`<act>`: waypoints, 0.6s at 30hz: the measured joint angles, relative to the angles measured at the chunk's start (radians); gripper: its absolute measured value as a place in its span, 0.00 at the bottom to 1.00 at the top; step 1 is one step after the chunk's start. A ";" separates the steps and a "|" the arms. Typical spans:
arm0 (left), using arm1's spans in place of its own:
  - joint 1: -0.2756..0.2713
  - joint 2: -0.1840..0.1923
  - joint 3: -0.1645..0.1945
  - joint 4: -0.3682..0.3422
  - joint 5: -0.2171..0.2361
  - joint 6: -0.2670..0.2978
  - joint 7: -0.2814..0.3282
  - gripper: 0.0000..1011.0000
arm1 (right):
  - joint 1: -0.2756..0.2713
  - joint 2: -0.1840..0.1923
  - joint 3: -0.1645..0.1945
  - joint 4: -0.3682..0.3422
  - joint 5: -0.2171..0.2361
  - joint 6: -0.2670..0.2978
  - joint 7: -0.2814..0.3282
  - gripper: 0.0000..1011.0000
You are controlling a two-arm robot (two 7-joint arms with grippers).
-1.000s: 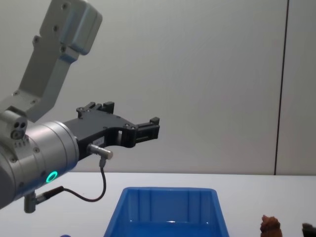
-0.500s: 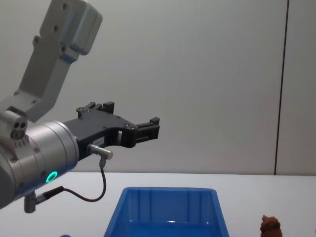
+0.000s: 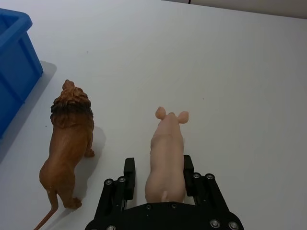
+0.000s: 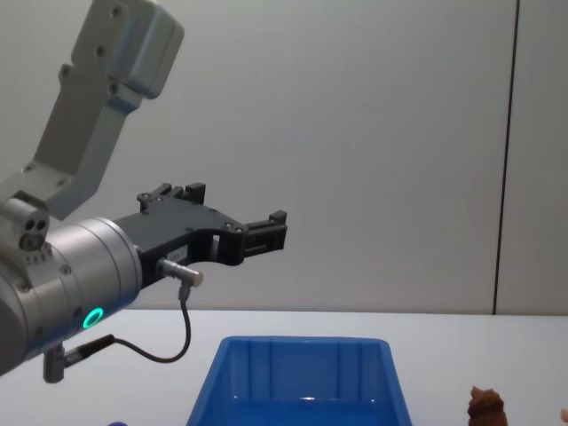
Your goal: Pick up the two dolls from the table and place them into the box.
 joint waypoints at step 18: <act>0.000 0.000 0.000 0.000 0.000 0.000 0.000 0.99 | -0.014 0.004 0.008 -0.068 -0.054 -0.069 0.001 0.38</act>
